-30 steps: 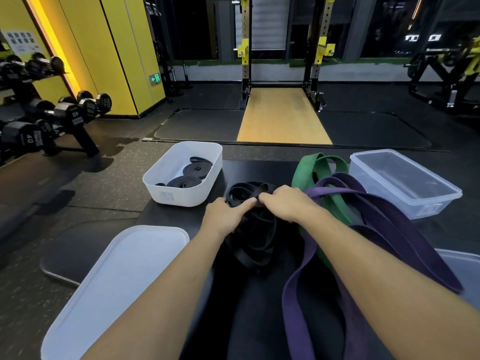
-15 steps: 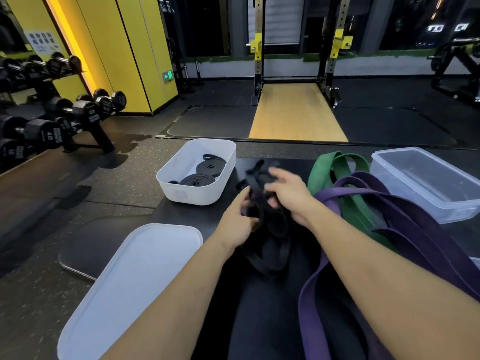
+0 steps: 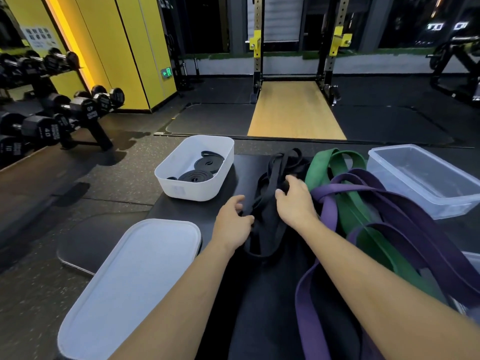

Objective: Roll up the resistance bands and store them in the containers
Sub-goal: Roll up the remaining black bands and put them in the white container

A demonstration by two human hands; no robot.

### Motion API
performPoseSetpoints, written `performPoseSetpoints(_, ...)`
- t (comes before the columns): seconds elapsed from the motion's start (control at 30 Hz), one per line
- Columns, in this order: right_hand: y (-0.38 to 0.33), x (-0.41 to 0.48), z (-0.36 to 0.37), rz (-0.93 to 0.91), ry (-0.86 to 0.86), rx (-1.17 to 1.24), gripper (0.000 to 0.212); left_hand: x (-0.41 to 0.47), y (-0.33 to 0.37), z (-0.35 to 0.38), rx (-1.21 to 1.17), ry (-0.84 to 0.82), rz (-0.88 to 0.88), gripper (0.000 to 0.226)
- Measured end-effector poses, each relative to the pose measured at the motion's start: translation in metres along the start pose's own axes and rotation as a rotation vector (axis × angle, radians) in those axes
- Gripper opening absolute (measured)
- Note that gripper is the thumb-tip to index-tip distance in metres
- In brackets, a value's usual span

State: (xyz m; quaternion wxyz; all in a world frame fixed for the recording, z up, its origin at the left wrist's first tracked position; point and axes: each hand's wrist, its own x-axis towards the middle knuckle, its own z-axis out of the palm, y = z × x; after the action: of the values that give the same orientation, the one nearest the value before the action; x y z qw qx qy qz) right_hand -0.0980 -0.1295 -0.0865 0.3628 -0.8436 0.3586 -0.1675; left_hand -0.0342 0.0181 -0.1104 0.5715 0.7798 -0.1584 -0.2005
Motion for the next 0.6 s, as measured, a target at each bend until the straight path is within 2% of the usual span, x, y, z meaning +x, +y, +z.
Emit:
performPoseSetpoints(0.07,0.003,-0.012,0.001,-0.007,-0.040,-0.025,0.047,-0.010,-0.003,0.002,0.034,-0.016,0.033,0.061)
performPoseSetpoints(0.13,0.010,-0.029,0.006,-0.076,-0.099,-0.073,0.039,-0.020,-0.009,0.002,0.194,-0.041,0.118,0.056)
performPoseSetpoints(0.2,0.016,-0.047,0.008,-0.162,-0.144,-0.086,0.041,-0.029,-0.012,0.002,0.224,-0.039,0.173,0.046)
performPoseSetpoints(0.3,0.020,-0.066,0.002,-0.218,-0.065,-0.084,0.063,-0.043,-0.009,-0.002,-0.047,-0.042,0.095,0.041)
performPoseSetpoints(0.37,0.023,-0.078,-0.007,-0.168,-0.105,-0.144,0.075,-0.050,-0.004,-0.007,-0.235,0.101,0.075,0.041)
performPoseSetpoints(0.43,0.028,-0.086,-0.019,-0.116,-0.246,-0.304,0.071,-0.057,0.004,-0.016,-0.410,0.288,0.117,0.040)
performPoseSetpoints(0.5,0.032,-0.093,-0.035,-0.047,-0.277,-0.437,0.060,-0.064,0.010,-0.021,-0.488,0.387,0.156,0.038)
performPoseSetpoints(0.57,0.032,-0.100,-0.048,-0.039,-0.187,-0.599,0.043,-0.071,0.008,-0.020,-0.465,0.369,0.084,0.044)
performPoseSetpoints(0.6,0.033,-0.102,-0.050,-0.060,-0.134,-0.688,0.036,-0.075,0.005,-0.017,-0.439,0.299,0.005,0.052)
